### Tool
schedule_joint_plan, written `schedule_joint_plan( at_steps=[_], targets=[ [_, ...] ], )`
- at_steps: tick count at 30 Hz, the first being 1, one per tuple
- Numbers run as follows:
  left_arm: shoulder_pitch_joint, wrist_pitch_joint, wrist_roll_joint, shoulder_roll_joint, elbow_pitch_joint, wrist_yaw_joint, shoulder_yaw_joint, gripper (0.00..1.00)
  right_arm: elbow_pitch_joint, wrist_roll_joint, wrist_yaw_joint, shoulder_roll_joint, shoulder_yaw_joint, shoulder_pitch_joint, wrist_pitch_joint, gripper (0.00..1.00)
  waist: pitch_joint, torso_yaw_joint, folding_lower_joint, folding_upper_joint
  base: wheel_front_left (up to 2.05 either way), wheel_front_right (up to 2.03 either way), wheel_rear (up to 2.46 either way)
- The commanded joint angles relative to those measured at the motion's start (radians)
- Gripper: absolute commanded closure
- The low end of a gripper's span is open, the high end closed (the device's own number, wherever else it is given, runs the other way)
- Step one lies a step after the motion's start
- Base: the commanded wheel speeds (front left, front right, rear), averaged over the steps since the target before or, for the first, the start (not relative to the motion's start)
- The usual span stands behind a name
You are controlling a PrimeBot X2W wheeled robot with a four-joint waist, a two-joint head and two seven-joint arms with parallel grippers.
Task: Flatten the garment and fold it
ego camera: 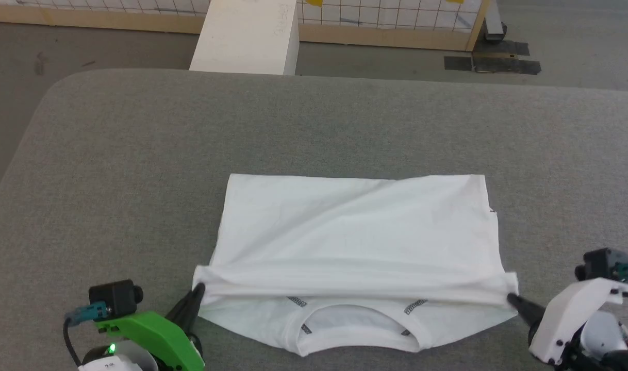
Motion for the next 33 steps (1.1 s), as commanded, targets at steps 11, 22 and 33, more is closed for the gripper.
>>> schedule_joint_plan(
  at_steps=[11, 22, 33],
  targets=[
    [0.018, 0.084, -0.031, -0.01, 0.134, 0.042, -0.025, 1.0, 0.104, -0.042, -0.002, 0.012, 0.043, 0.054, 0.004, 1.0, -0.007, -0.007, 0.0002, 0.0, 0.0, 0.0, 0.0],
    [0.047, 0.091, -0.073, 0.034, 0.079, 0.12, 0.06, 0.0, -0.077, 0.024, -0.002, 0.004, -0.004, 0.086, 0.018, 0.0, -0.025, -0.006, 0.0002, 0.0, 0.0, 0.0, 0.0],
    [0.007, -0.24, 0.113, 0.105, -0.108, 0.202, 0.211, 0.0, -0.241, -0.032, -0.002, -0.008, -0.105, -0.012, 0.129, 0.0, -0.039, -0.013, 0.0002, 0.0, 0.0, 0.0, 0.0]
  ],
)
